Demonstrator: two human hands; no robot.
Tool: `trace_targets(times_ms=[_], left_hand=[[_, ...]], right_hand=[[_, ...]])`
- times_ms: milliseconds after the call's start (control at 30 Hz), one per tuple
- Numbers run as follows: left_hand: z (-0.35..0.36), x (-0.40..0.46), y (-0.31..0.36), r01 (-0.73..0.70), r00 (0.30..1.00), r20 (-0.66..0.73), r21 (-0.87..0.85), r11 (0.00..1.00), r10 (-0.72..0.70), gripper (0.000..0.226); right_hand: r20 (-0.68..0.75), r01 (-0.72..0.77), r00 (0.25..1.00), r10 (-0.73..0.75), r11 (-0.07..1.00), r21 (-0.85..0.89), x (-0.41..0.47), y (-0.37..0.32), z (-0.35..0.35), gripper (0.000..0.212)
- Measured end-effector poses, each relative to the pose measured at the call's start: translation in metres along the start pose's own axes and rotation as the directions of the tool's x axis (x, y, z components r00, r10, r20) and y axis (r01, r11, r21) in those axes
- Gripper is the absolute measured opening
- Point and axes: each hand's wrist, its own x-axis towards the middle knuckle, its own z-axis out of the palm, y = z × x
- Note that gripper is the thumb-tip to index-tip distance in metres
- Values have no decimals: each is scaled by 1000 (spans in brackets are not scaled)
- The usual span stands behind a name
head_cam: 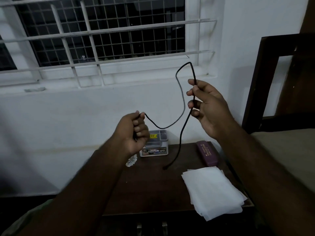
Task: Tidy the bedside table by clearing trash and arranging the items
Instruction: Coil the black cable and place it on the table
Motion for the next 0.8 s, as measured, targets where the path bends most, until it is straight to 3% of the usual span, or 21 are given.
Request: trace_targets(times_ms=[167, 300, 400, 500, 633, 733, 800], left_hand=[[30, -17, 9, -103, 976, 186, -38, 994, 109, 15], [39, -13, 20, -220, 959, 183, -15, 975, 219, 9], [38, -9, 33, -272, 956, 127, 63, 960, 262, 13], [37, -9, 46, -259, 964, 105, 173, 950, 244, 22], [44, -16, 53, -143, 982, 168, 371, 918, 85, 20], [53, -26, 50, -60, 968, 239, 517, 854, -77, 24], [57, -33, 48, 13, 937, 272, 596, 803, -217, 26]], right_hand=[[-131, -122, 987, 90, 959, -257, 9, 26, 1, 23], [-140, -268, 963, 229, 842, -467, 6, 45, 15, 25], [-109, -365, 927, 360, 789, -494, 0, 54, 22, 24], [-56, -261, 957, 285, 757, -599, -2, 66, 26, 29], [32, -30, 995, 89, 622, -782, 7, 84, 34, 38], [203, 160, 979, 0, 620, -768, 6, 93, 42, 54], [315, 258, 949, -20, 626, -736, 6, 95, 50, 48]])
